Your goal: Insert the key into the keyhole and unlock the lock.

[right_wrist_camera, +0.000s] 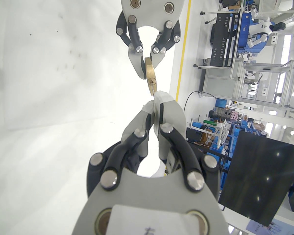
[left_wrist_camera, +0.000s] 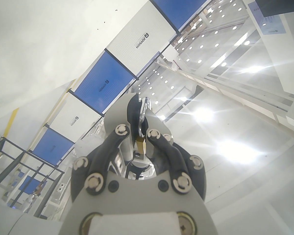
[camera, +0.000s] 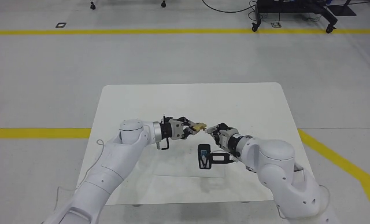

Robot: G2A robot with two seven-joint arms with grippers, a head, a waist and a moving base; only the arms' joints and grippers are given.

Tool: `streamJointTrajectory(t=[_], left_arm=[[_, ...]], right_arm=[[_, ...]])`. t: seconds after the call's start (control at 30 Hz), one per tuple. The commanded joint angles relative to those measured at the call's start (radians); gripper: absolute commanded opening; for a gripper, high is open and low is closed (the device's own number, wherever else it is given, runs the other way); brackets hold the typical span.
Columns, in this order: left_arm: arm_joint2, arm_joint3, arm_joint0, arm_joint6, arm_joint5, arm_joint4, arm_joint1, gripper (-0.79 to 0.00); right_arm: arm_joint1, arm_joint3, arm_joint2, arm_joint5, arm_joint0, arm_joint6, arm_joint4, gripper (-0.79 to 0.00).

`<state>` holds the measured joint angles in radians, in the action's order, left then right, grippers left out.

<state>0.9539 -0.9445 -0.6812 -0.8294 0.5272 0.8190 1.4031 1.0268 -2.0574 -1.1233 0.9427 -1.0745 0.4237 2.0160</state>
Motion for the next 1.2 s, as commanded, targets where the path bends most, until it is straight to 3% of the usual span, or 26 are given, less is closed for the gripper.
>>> streamJointTrajectory(t=[0.0,0.47,0.6,0.67,0.73,0.77,0.83,1.17], left_arm=[[0.0,0.0,0.0,-0.002,-0.003,-0.003,0.0,-0.785],[0.007,-0.002,-0.002,-0.023,-0.008,-0.006,-0.002,-0.785],[0.037,-0.024,-0.018,-0.007,-0.11,0.003,-0.005,-0.785],[0.058,-0.052,-0.036,0.029,-0.223,-0.021,-0.009,-0.785],[0.086,-0.089,-0.067,0.051,-0.343,-0.022,-0.013,-0.785],[0.099,-0.113,-0.085,0.075,-0.421,-0.044,-0.016,-0.785],[0.12,-0.162,-0.121,0.12,-0.544,-0.093,-0.021,-0.785],[0.123,-0.171,-0.127,0.139,-0.563,-0.11,-0.022,-0.785]], right_arm=[[0.001,0.001,0.001,0.0,0.002,0.002,-0.002,-0.785],[0.015,0.029,0.032,-0.006,0.034,0.031,-0.02,-0.785],[0.012,-0.004,-0.008,-0.026,0.01,0.006,-0.059,-0.785],[0.009,-0.019,-0.057,-0.066,-0.021,-0.041,-0.108,-0.785],[0.005,-0.019,-0.119,-0.108,-0.063,-0.121,-0.19,-0.336],[0.002,-0.014,-0.152,-0.117,-0.084,-0.166,-0.231,0.0],[0.001,-0.011,-0.163,-0.117,-0.091,-0.181,-0.244,0.0],[0.001,-0.011,-0.163,-0.117,-0.091,-0.181,-0.244,0.0]])
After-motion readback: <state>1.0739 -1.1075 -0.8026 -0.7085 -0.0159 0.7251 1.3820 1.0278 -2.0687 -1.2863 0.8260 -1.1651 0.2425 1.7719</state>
